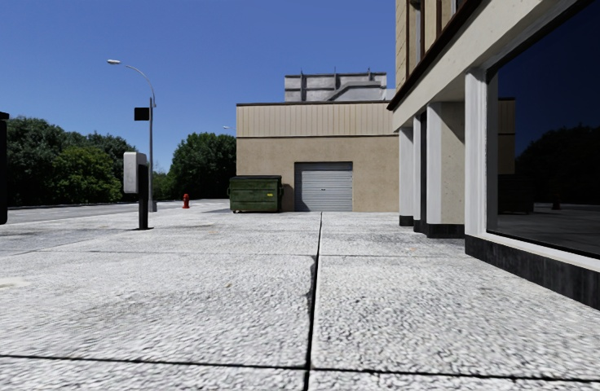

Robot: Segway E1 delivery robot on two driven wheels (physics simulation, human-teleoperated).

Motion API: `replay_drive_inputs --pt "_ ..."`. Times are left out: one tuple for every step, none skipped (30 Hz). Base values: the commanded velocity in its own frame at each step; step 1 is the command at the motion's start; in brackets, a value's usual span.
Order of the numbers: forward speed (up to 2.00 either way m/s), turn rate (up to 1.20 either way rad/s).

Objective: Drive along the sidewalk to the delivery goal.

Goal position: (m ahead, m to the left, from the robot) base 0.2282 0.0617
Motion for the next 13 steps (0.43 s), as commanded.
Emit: replay_drive_inputs --pt "0.00 0.00" --pt "0.00 0.00" --pt "0.00 0.00" --pt "0.00 0.00" --pt "0.00 0.00" --pt "0.00 0.00" --pt "0.00 0.00" --pt "0.00 0.00" --pt "0.00 0.00" --pt "0.00 0.00" --pt "0.00 0.00" --pt "0.00 0.00" --pt "0.00 0.00"
